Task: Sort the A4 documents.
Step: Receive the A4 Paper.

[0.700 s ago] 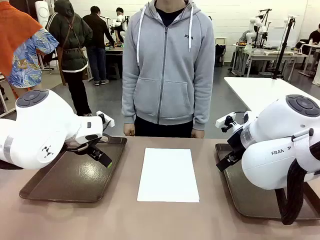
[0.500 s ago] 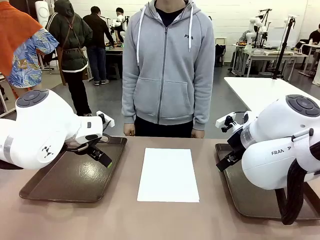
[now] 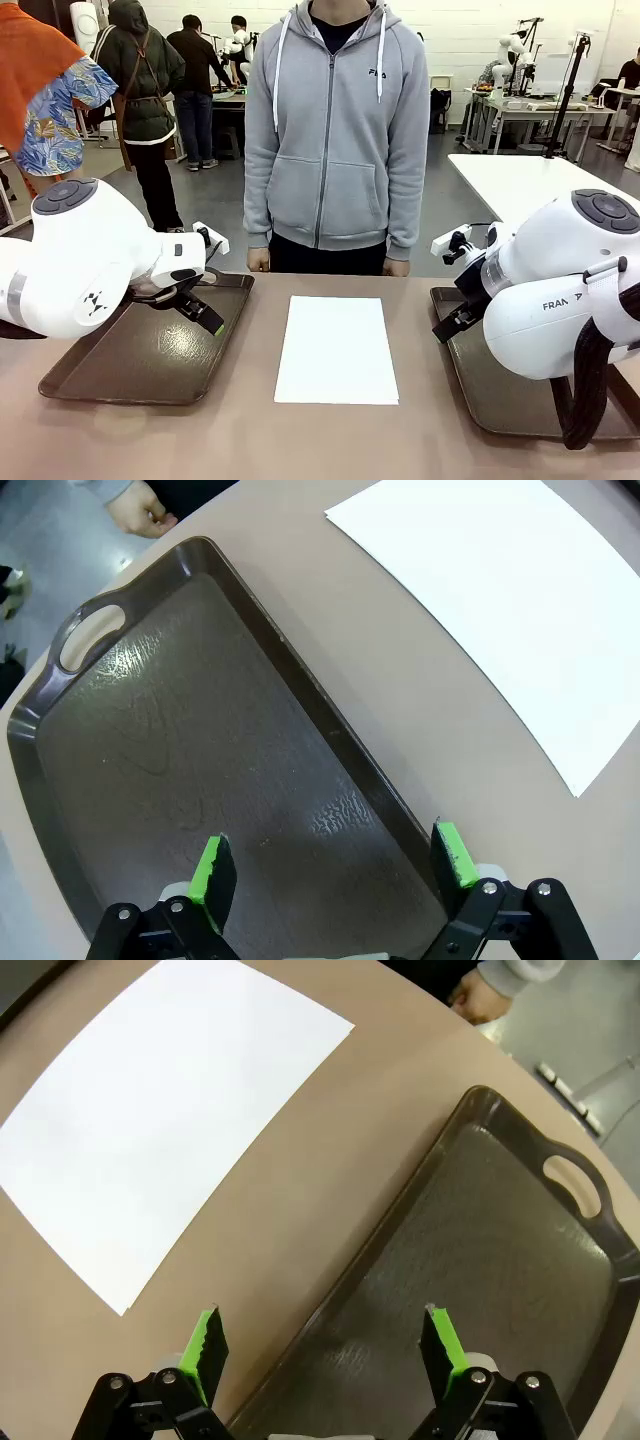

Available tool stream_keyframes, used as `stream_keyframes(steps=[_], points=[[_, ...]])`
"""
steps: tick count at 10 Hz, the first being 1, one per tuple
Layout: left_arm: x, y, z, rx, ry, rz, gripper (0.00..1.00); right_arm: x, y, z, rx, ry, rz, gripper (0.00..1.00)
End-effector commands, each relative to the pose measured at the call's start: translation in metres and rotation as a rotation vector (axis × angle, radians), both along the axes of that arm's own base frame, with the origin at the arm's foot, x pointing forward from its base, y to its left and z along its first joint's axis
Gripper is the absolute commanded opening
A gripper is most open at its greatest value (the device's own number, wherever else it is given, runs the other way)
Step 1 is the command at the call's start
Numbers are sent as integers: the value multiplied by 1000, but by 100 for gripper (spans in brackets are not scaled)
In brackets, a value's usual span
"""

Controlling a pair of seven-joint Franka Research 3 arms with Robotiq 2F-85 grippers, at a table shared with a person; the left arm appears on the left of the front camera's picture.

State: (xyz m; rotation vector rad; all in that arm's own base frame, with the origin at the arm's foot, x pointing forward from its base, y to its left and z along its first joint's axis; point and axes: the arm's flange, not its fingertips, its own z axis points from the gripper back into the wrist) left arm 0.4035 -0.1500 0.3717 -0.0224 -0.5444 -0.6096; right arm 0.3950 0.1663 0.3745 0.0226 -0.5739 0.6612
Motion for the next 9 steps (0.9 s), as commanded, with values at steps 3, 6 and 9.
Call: stream_keyframes(steps=[3,6,9], points=[[0,0,0,0,0,0,100,0,0,0,0,0,0,100],[0,0,0,0,0,0,100,0,0,0,0,0,0,100],[0,0,0,0,0,0,100,0,0,0,0,0,0,100]])
